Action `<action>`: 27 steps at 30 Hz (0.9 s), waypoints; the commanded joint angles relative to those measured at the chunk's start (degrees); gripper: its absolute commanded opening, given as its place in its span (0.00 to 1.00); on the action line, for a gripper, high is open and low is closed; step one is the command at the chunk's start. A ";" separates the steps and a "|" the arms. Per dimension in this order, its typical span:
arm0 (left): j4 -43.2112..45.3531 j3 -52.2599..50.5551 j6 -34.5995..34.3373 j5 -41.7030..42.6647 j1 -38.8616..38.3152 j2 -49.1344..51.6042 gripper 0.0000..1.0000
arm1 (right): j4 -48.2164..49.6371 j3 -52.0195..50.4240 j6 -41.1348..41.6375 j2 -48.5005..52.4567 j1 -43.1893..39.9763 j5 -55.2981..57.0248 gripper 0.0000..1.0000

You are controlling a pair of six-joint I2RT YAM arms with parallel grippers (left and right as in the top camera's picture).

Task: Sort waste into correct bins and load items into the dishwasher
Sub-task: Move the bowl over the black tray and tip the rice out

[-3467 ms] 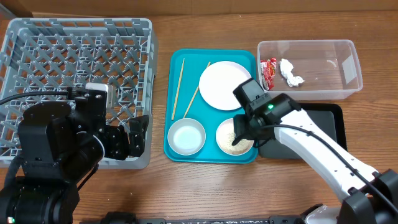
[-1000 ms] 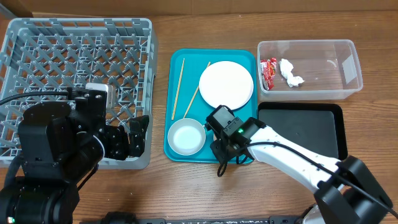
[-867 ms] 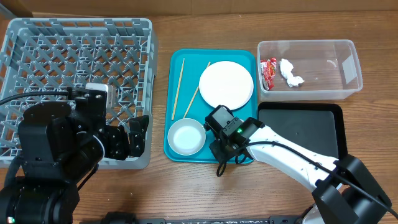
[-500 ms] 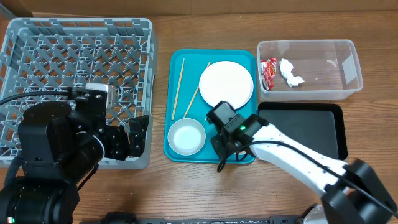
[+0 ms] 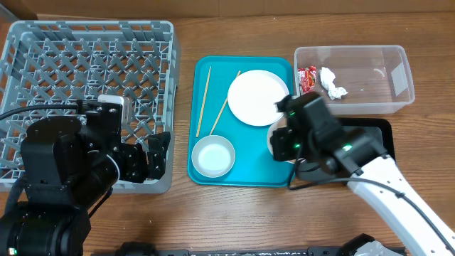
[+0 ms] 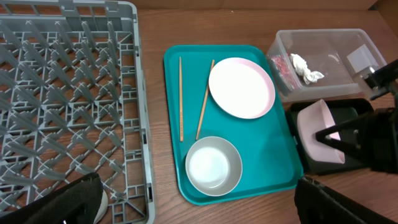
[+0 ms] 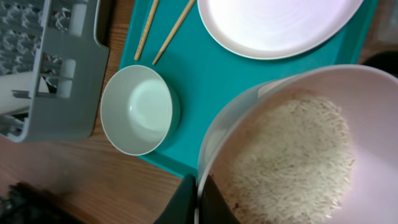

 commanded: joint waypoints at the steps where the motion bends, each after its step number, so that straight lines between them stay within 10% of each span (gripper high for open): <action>1: 0.00 0.37 -0.81 -0.52 -0.26 -0.02 1.00 | -0.61 0.33 -9.09 -0.22 -6.14 -15.78 0.04; 27: -0.02 0.37 -0.81 -0.52 -0.26 0.94 1.00 | -1.14 -12.96 -36.70 11.50 -42.38 -54.64 0.04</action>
